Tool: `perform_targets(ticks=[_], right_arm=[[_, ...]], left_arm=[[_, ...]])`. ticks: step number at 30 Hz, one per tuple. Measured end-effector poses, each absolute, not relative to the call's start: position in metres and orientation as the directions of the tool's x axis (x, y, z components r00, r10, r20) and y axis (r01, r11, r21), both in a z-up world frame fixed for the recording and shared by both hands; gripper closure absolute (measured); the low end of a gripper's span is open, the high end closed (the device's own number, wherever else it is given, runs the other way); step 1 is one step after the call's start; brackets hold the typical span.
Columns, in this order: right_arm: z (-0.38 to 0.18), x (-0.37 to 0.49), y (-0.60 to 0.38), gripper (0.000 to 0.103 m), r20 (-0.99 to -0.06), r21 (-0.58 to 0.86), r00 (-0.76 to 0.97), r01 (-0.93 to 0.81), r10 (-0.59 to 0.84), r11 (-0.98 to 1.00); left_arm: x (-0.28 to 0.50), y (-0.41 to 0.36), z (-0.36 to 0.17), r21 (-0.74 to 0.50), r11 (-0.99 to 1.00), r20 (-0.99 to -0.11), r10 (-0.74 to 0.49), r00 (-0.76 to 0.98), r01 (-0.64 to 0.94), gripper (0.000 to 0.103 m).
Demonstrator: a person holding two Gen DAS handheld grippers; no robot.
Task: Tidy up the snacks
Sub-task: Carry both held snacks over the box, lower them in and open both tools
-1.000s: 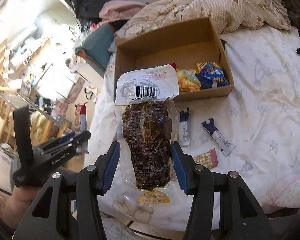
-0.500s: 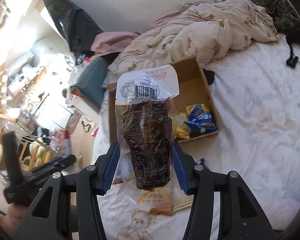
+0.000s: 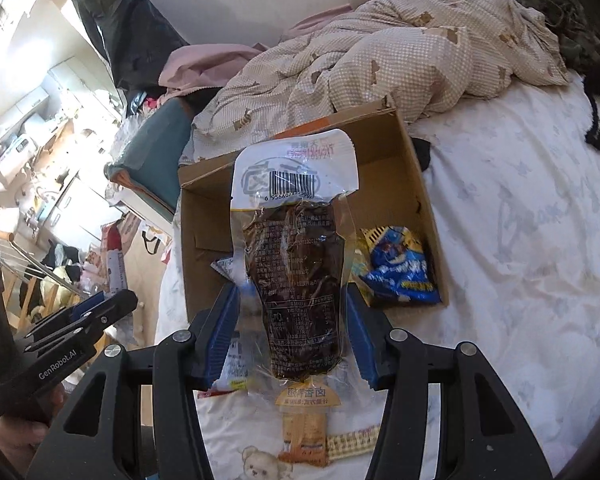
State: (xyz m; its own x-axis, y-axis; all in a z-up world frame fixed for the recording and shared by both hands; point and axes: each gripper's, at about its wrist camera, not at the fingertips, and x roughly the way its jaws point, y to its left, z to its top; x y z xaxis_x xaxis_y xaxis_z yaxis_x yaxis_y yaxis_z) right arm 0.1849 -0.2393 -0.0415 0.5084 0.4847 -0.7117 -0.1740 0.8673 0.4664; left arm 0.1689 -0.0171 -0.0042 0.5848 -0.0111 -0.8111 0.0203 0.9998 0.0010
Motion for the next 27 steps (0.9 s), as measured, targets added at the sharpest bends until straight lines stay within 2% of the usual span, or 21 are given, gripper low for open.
perform_targets(ticks=[6,13,27], right_arm=[[-0.055,0.216,-0.230,0.048,-0.722,0.481,0.479,-0.172,0.499,0.860],[-0.079,0.251,-0.231,0.048,-0.715,0.562,0.430,-0.117,0.552,0.819],[-0.102,0.268,-0.213,0.046,-0.722,0.595,0.378,-0.088,0.580,0.799]], left_arm=[[0.200,-0.020,-0.022,-0.009,1.000,-0.828,-0.018,0.560,0.018,0.075],[0.223,-0.020,-0.045,-0.032,0.999,-0.827,-0.050,0.561,0.043,0.075],[0.239,-0.008,-0.073,-0.084,0.996,-0.853,-0.069,0.517,-0.006,0.075]])
